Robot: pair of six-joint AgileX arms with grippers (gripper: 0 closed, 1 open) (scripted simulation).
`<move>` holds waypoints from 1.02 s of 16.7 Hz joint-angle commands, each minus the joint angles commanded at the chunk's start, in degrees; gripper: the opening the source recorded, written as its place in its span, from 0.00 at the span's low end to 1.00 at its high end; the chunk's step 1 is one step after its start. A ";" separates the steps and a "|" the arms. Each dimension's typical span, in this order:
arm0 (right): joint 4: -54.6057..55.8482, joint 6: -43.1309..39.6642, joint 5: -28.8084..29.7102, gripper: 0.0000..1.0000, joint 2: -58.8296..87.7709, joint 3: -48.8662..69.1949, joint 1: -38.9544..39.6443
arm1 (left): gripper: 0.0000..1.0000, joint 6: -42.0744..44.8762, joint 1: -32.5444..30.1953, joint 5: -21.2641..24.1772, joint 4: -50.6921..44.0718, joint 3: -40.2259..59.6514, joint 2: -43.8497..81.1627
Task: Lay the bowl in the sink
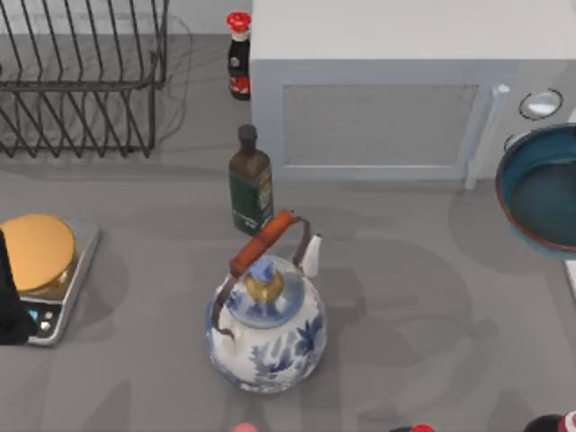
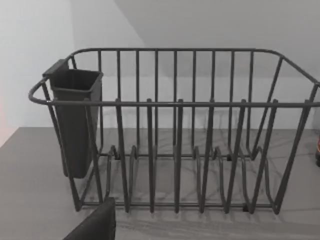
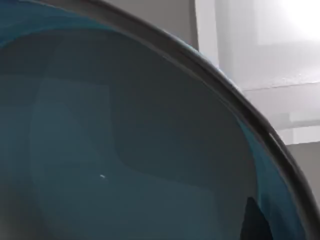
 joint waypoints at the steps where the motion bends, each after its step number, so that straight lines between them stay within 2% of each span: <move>1: 3.47 0.02 -0.07 0.00 -0.95 -1.98 -1.91 | 1.00 0.00 0.00 0.00 0.00 0.00 0.00; 4: 17.19 -0.15 -1.00 0.00 -3.46 -9.07 -8.11 | 1.00 0.00 0.00 0.00 0.00 0.00 0.00; 8: 43.02 -1.35 -4.33 0.00 -5.09 -20.37 -16.39 | 1.00 0.00 0.00 0.00 0.00 0.00 0.00; 13: 79.91 -4.44 -11.86 0.00 -5.97 -34.61 -25.06 | 1.00 0.00 0.00 0.00 0.00 0.00 0.00; 17: 103.40 -7.13 -19.63 0.00 -6.97 -42.56 -29.89 | 1.00 0.00 0.00 0.00 0.00 0.00 0.00</move>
